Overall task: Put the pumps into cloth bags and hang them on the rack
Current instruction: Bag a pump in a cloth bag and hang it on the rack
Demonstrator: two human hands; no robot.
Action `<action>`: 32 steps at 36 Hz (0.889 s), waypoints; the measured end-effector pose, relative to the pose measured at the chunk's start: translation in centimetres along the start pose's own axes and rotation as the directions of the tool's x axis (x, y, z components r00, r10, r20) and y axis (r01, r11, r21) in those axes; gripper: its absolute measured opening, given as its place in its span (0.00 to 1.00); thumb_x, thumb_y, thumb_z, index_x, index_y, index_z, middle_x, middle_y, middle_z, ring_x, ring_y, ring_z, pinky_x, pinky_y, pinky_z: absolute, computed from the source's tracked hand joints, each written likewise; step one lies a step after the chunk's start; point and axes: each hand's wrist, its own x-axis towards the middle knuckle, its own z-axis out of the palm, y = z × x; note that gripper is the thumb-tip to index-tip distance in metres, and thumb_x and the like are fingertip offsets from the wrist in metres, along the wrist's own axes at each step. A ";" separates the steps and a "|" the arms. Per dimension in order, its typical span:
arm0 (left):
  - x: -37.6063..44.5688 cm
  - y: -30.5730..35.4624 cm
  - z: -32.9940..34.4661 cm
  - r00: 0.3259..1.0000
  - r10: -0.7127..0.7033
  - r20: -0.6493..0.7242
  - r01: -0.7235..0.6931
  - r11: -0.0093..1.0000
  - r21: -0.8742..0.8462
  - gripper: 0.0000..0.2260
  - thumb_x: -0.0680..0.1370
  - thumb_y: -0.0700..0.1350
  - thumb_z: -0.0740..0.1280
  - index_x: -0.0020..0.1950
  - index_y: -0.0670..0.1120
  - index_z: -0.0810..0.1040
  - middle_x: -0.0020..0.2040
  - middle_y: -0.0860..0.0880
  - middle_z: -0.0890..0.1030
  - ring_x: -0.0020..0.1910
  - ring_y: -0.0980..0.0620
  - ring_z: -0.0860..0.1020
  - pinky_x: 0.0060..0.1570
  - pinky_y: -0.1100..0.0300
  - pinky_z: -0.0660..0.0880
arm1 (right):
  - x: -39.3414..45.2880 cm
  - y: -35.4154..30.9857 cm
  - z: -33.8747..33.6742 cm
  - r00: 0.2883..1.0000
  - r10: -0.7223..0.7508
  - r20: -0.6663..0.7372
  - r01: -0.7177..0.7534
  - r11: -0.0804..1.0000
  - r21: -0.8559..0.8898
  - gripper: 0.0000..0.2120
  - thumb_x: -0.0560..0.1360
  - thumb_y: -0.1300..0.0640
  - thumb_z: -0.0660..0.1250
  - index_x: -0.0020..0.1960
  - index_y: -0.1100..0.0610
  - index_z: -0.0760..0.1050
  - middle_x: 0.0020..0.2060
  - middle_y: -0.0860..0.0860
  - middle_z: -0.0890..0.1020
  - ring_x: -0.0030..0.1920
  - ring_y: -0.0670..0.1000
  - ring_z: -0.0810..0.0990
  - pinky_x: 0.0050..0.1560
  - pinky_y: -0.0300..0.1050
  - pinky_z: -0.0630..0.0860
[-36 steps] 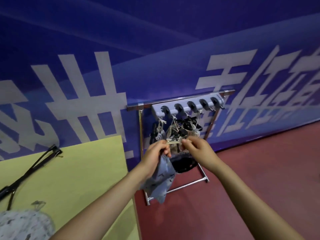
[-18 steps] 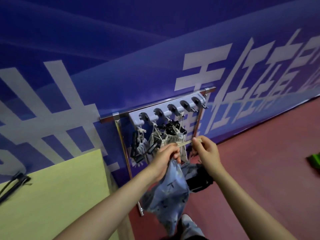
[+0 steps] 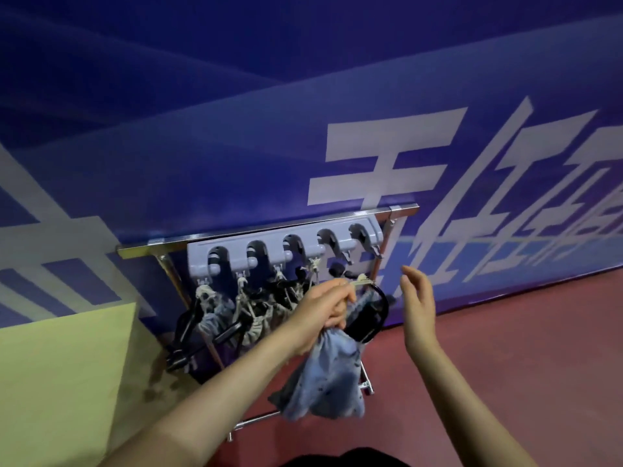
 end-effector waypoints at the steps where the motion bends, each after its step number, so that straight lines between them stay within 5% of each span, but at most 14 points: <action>1: 0.5 0.1 0.3 1.000 0.010 0.016 -0.011 1.000 0.029 0.10 0.76 0.49 0.62 0.38 0.44 0.71 0.23 0.54 0.59 0.20 0.57 0.57 0.29 0.61 0.65 | 1.1 0.8 -0.3 0.990 0.135 0.026 -0.137 0.989 0.063 0.08 0.81 0.58 0.61 0.59 0.51 0.73 0.56 0.48 0.76 0.59 0.48 0.73 0.60 0.43 0.68; 5: 2.1 0.4 1.1 0.999 -0.007 0.052 0.003 0.996 0.088 0.10 0.77 0.48 0.61 0.39 0.45 0.73 0.23 0.51 0.60 0.20 0.56 0.58 0.27 0.62 0.68 | 3.4 2.6 -0.1 0.855 0.438 0.279 -0.472 0.879 0.065 0.10 0.78 0.51 0.63 0.58 0.52 0.75 0.55 0.50 0.79 0.54 0.47 0.78 0.48 0.41 0.71; 7: 2.8 0.4 1.5 0.999 -0.002 0.045 -0.002 0.997 0.076 0.12 0.82 0.44 0.59 0.40 0.45 0.75 0.23 0.51 0.61 0.19 0.57 0.58 0.25 0.63 0.68 | 3.7 2.8 0.3 0.829 0.435 0.352 -0.478 0.877 0.040 0.13 0.78 0.51 0.64 0.61 0.53 0.74 0.53 0.47 0.79 0.50 0.43 0.77 0.46 0.39 0.70; 10: 3.5 0.8 1.8 1.000 0.012 -0.029 -0.012 1.000 -0.008 0.12 0.83 0.41 0.55 0.46 0.41 0.75 0.22 0.51 0.61 0.17 0.58 0.57 0.22 0.64 0.66 | 3.8 3.7 0.5 0.825 0.397 0.402 -0.425 0.905 -0.020 0.17 0.79 0.51 0.64 0.67 0.52 0.71 0.61 0.48 0.76 0.60 0.47 0.75 0.48 0.39 0.70; 13: 4.1 1.4 1.7 0.996 0.024 -0.089 -0.029 0.998 -0.054 0.12 0.84 0.41 0.53 0.48 0.38 0.74 0.21 0.51 0.61 0.16 0.58 0.56 0.20 0.65 0.64 | 3.7 4.8 0.3 0.779 0.415 0.470 -0.442 0.895 -0.057 0.16 0.75 0.44 0.66 0.60 0.49 0.76 0.59 0.50 0.79 0.60 0.51 0.77 0.53 0.47 0.72; 15: 4.3 1.5 1.4 0.994 0.018 -0.109 -0.025 0.998 -0.061 0.12 0.84 0.41 0.53 0.48 0.39 0.74 0.22 0.50 0.61 0.17 0.57 0.56 0.20 0.65 0.64 | 3.8 5.2 0.0 0.752 0.398 0.526 -0.439 0.897 -0.050 0.20 0.70 0.38 0.70 0.52 0.53 0.78 0.48 0.53 0.81 0.50 0.53 0.78 0.47 0.47 0.71; 19: 4.1 1.5 0.6 0.987 0.001 -0.160 -0.014 0.997 -0.080 0.11 0.83 0.40 0.54 0.44 0.40 0.72 0.25 0.49 0.65 0.22 0.54 0.60 0.23 0.64 0.63 | 3.8 5.0 0.3 0.823 0.292 0.486 -0.372 0.925 0.075 0.14 0.73 0.51 0.72 0.41 0.59 0.71 0.30 0.53 0.69 0.28 0.48 0.66 0.28 0.38 0.63; 22: 3.9 1.3 0.0 0.977 -0.012 -0.213 -0.002 0.998 -0.068 0.12 0.82 0.38 0.56 0.41 0.40 0.73 0.27 0.49 0.68 0.26 0.54 0.64 0.23 0.64 0.64 | 3.9 4.7 0.8 0.884 0.231 0.407 -0.293 0.952 0.095 0.13 0.74 0.59 0.71 0.36 0.57 0.69 0.23 0.48 0.68 0.22 0.46 0.62 0.23 0.36 0.61; 26: 3.8 0.8 -0.4 0.959 -0.024 -0.283 0.029 0.999 0.014 0.11 0.83 0.38 0.55 0.48 0.38 0.75 0.26 0.49 0.67 0.23 0.53 0.64 0.23 0.63 0.64 | 3.9 2.9 1.1 0.910 0.104 0.400 -0.116 0.993 0.006 0.12 0.72 0.57 0.74 0.35 0.57 0.74 0.25 0.45 0.75 0.27 0.41 0.71 0.30 0.34 0.68; 32: 4.0 1.7 -0.3 0.964 0.043 -0.264 0.053 0.936 0.349 0.09 0.83 0.38 0.56 0.47 0.41 0.74 0.25 0.50 0.72 0.24 0.52 0.69 0.28 0.62 0.73 | 3.7 0.1 1.0 0.815 -0.070 0.576 0.192 0.969 -0.153 0.04 0.72 0.52 0.74 0.41 0.50 0.80 0.39 0.46 0.83 0.43 0.43 0.81 0.44 0.34 0.75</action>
